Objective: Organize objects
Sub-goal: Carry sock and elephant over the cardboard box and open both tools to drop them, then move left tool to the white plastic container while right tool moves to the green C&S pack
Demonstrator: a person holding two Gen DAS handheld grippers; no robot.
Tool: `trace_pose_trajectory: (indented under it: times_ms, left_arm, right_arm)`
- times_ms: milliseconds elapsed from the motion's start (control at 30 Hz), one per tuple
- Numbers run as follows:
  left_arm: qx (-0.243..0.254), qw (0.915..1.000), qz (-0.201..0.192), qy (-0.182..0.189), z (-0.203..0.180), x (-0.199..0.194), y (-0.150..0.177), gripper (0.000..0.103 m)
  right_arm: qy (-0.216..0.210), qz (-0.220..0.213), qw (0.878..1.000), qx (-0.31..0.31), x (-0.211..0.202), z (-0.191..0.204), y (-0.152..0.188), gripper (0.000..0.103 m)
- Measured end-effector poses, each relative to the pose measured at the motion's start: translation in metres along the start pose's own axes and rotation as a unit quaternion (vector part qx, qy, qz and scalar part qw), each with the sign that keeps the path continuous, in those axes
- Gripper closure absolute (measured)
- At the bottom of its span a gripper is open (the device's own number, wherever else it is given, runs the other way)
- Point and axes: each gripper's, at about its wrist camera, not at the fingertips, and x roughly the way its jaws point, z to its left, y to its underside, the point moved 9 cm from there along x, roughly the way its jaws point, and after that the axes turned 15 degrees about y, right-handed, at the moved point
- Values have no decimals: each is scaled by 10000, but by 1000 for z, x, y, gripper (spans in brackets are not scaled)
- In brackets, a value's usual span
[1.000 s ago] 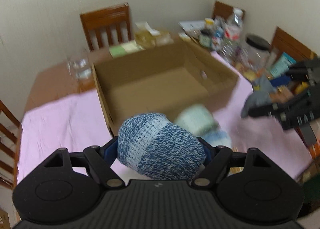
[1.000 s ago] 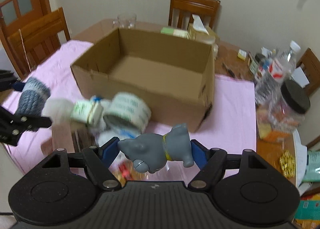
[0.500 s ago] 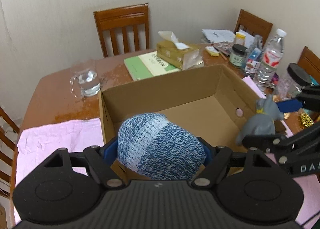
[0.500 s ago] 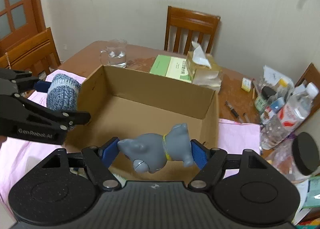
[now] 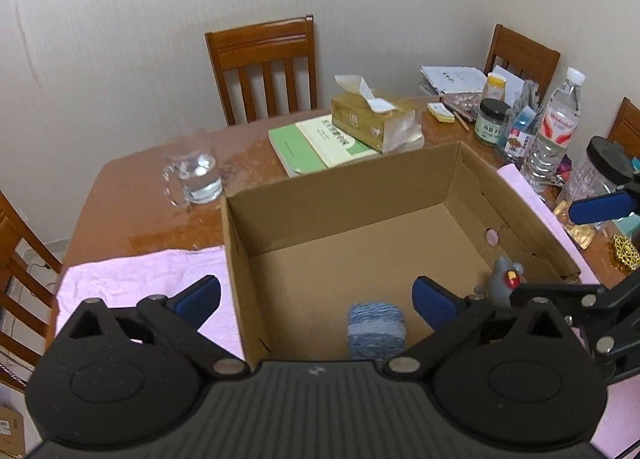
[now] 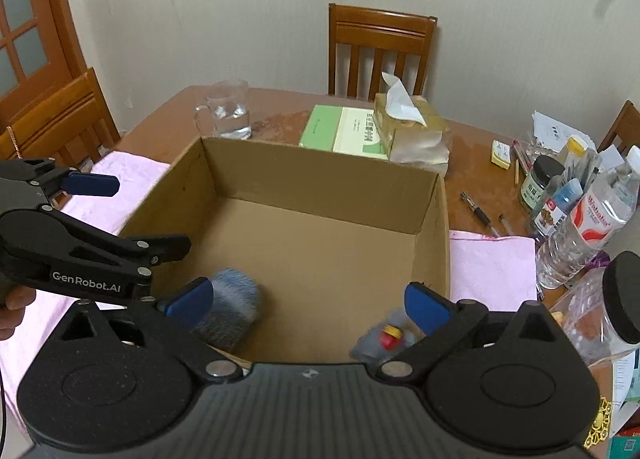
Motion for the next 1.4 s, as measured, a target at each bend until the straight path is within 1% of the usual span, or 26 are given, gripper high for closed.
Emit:
trace_pose_trajectory:
  times_ms: [100,200,300,367,433,500,600,700,800,900,1000,1067,1167,1233,1333,1400]
  left_arm:
    - [52,9999,-72,-66,-3,-12,4,1]
    - [43,9998,-121,-128,-5,-21,20,1]
    - [-106,9994,-176,-293,-4,-34,44,1]
    - [-224,9994,-153,-198,-5,-43,62,1]
    - [-307,9990,-172,-269,-4,-51,78,1]
    - [-332,9988,-140,-337,-4,-57,94,1]
    - [-462,9982,-103,-378,-3,-66,117,1]
    - [-705,9968,-88,-362,-1,-73,137,1]
    - [-813,9958,-45,-411,0,-80,154,1]
    - [-906,9943,-64,-558,-2,-85,168,1]
    - [-1058,9931,-17,-497,-7,-86,179,1]
    - [-1123,9925,31,-476,-10,-85,186,1]
    - [-1230,9913,72,-473,-12,-85,194,1]
    - [-1285,9904,83,-504,-12,-86,197,1]
    - [-1325,9897,85,-534,-10,-88,200,1]
    - [-1355,9891,100,-563,-8,-88,202,1]
  right_arm:
    - [27,-118,9999,-48,-13,1,2,0]
    - [58,-195,9998,-29,-21,2,13,0]
    - [91,-290,9995,-19,-29,5,36,0]
    - [268,-263,9993,55,-34,4,55,0]
    - [149,-266,9995,45,-42,8,77,0]
    - [169,-267,9995,24,-47,9,94,0]
    - [105,-197,9997,-18,-55,13,121,0]
    - [-66,-114,9999,-79,-62,17,147,0]
    - [-236,149,9995,-168,-58,22,176,0]
    - [-302,395,9981,-368,-54,29,200,0]
    - [-360,561,9962,-553,-49,38,221,0]
    - [-353,557,9955,-674,-44,44,229,0]
    - [-334,467,9948,-843,-35,49,231,0]
    - [-334,483,9938,-943,-27,51,231,0]
    - [-374,617,9919,-1045,-18,54,234,0]
    - [-460,814,9900,-1054,-16,55,240,0]
